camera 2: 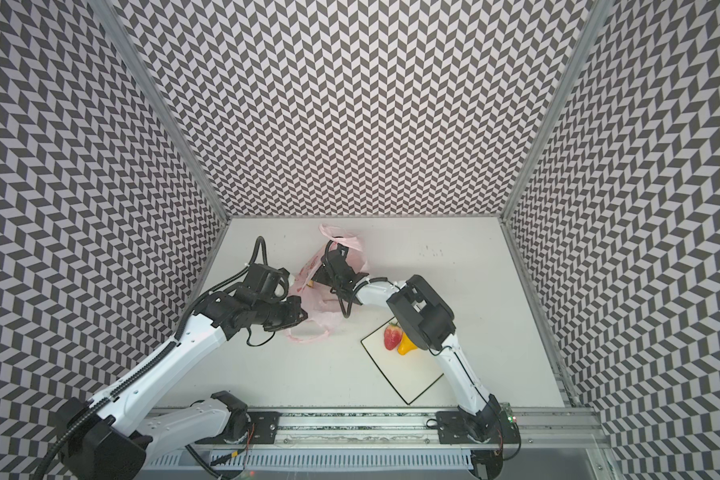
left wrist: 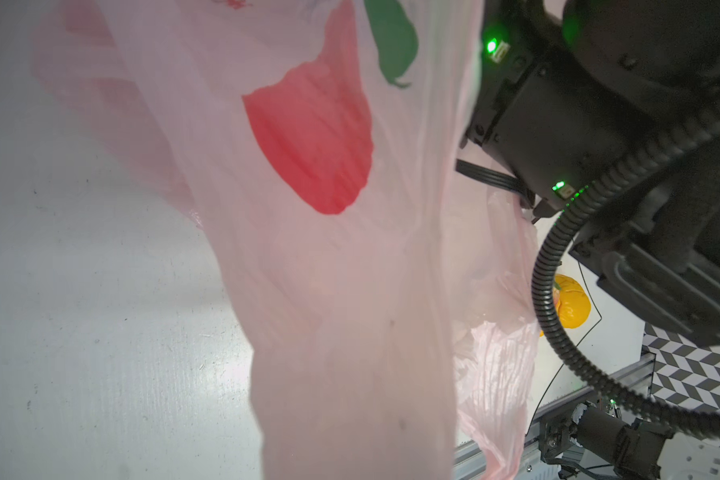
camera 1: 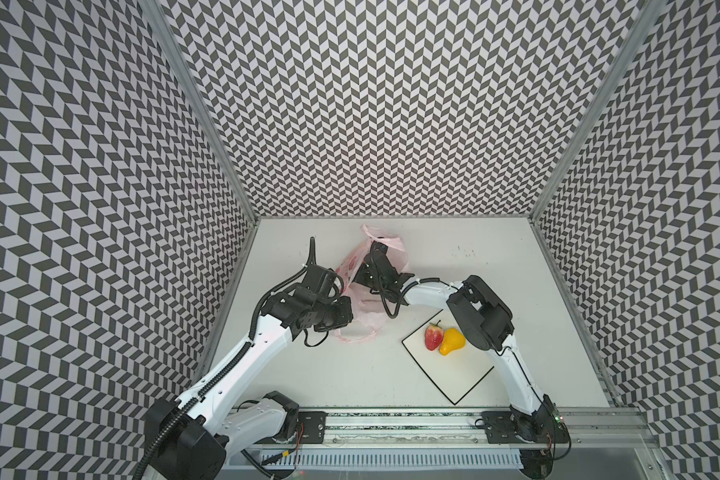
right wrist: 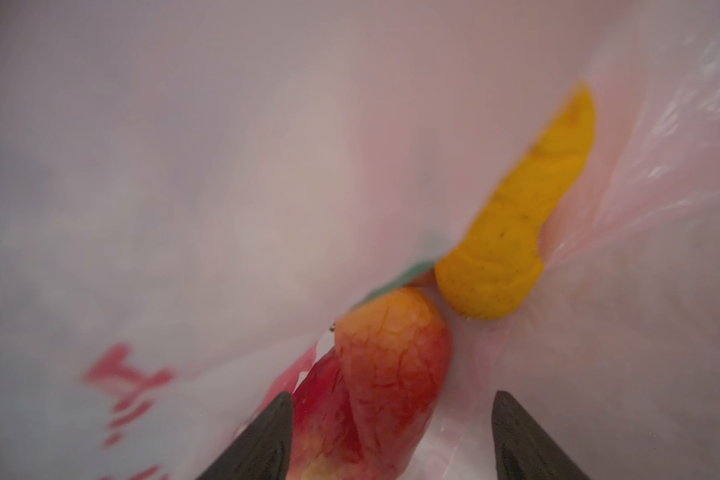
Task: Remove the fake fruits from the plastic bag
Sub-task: 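Close the right gripper on the red-yellow pear inside the bag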
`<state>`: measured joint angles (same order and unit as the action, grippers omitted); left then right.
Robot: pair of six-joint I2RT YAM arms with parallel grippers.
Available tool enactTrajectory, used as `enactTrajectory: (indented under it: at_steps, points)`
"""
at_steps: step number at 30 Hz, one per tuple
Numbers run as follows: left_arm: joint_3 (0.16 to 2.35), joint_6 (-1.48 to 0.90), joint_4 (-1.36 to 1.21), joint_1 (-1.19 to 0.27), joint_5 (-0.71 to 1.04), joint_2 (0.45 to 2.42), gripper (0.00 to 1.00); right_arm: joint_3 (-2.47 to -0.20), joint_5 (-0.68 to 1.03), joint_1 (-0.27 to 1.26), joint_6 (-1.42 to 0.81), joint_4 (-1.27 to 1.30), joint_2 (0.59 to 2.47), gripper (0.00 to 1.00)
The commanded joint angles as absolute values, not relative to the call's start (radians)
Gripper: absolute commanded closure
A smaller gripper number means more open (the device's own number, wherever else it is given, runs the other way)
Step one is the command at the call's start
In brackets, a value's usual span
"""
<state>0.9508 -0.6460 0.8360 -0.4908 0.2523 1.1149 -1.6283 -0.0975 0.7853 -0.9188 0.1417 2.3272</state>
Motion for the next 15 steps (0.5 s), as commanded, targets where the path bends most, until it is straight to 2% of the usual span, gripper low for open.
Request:
enactTrajectory:
  at_steps: [1,15]
  points:
    - [0.99,-0.644,0.854,-0.501,0.255,1.122,1.0,-1.658,-0.21,0.788,-0.899,0.202,2.364,0.26]
    - [1.005,-0.654,0.861,-0.516,0.246,1.127,1.0,-1.798,-0.323,0.788,-0.848,0.102,2.466,0.35]
